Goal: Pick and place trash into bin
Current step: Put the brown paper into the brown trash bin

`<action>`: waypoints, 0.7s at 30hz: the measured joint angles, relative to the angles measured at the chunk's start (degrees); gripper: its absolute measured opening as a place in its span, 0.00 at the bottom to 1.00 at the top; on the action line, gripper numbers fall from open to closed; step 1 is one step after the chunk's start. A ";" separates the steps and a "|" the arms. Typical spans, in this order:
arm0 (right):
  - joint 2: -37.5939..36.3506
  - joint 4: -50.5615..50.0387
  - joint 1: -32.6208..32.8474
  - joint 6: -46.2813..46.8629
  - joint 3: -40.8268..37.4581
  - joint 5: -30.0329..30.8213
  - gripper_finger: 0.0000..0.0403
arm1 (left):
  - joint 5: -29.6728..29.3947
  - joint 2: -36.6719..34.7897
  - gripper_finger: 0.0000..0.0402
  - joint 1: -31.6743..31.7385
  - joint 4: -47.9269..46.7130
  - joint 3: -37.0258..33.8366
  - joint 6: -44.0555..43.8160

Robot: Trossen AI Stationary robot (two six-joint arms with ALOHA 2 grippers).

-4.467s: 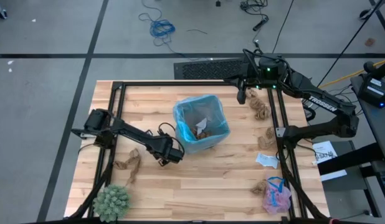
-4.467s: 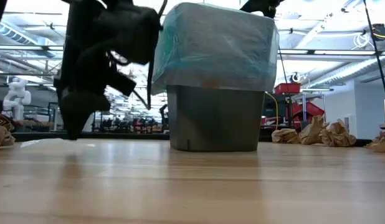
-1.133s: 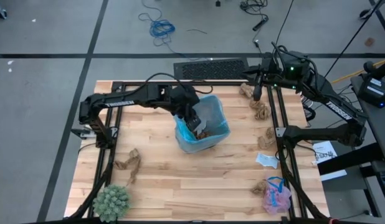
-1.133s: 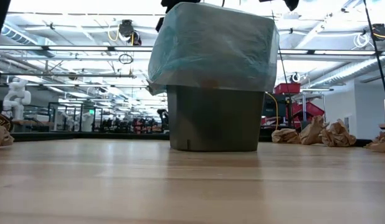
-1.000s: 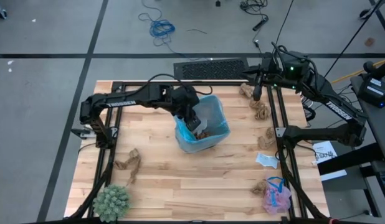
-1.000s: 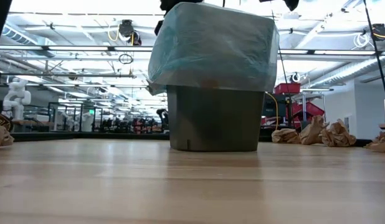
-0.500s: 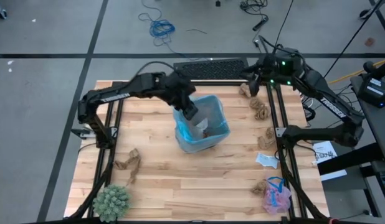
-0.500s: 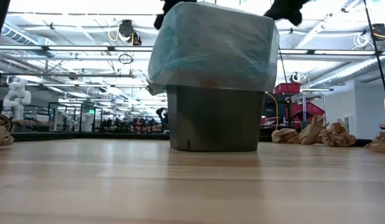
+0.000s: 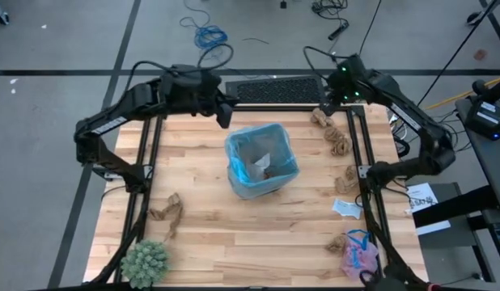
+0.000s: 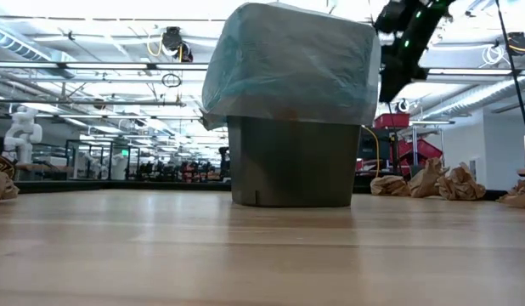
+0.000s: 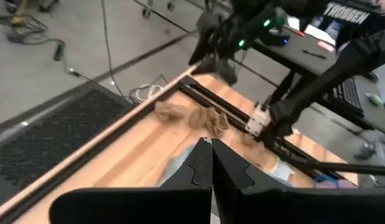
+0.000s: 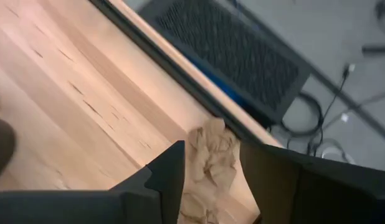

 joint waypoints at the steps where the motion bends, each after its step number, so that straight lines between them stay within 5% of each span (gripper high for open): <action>1: 1.50 -0.06 -0.40 0.02 0.00 0.09 0.38 | -0.83 -0.37 0.01 0.00 -0.22 -0.02 0.44; 12: 15.21 0.54 -1.10 -0.15 0.00 4.38 0.55 | -6.14 -3.07 0.00 0.00 -0.43 -0.09 2.52; 21: 19.01 2.50 -1.10 -0.35 0.02 4.40 0.57 | -6.17 -3.14 0.00 0.00 0.08 -0.09 2.70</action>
